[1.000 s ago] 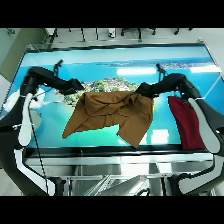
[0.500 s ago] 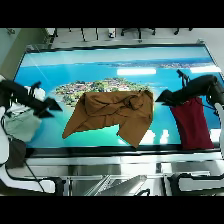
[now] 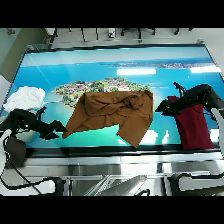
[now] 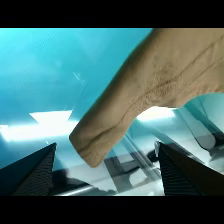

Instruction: Fold the shirts.

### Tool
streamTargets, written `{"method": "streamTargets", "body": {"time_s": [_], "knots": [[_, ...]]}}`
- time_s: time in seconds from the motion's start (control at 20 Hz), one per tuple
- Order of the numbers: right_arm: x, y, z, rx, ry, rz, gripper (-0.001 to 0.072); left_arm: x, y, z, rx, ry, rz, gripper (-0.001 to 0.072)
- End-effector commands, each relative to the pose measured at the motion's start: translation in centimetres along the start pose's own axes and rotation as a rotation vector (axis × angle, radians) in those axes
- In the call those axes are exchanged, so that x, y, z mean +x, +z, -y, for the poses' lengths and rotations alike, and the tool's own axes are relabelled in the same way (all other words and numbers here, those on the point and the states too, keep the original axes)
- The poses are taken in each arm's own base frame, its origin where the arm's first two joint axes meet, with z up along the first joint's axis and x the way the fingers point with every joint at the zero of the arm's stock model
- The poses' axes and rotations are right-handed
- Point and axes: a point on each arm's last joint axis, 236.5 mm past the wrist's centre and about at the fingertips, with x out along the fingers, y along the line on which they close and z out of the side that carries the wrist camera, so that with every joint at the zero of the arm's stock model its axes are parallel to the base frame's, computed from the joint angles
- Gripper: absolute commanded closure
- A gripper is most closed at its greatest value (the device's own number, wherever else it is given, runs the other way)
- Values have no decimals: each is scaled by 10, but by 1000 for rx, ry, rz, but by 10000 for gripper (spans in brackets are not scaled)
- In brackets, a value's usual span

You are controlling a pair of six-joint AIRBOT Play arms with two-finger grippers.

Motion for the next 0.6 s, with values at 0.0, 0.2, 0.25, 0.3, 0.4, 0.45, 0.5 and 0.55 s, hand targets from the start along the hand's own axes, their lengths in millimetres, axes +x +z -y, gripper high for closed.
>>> {"method": "streamTargets", "body": {"time_s": [0.0, 0.2, 0.25, 0.3, 0.4, 0.45, 0.5, 0.55], "knots": [[3, 0, 2, 4, -1, -1, 188, 14, 5, 2, 32, 26, 12, 4], [10, -2, 7, 19, 2, -24, 187, 34, -4, 2, 41, 17, -80, 386], [11, -3, 8, 21, 2, -28, 188, 32, -3, 4, 51, 11, -96, 535], [13, -4, 8, 24, 3, -31, 188, 27, -3, 7, 58, 7, -100, 628], [20, -9, 10, 32, 5, -53, 188, 14, 5, 14, 92, 8, -71, 696], [25, -12, 11, 35, 6, -68, 188, 6, 12, 18, 107, 12, -42, 696], [31, -13, 11, 36, 6, -80, 189, 0, 16, 22, 118, 10, -20, 696], [38, -12, 11, 35, 5, -81, 189, -6, 20, 26, 128, 10, -2, 696]]}}
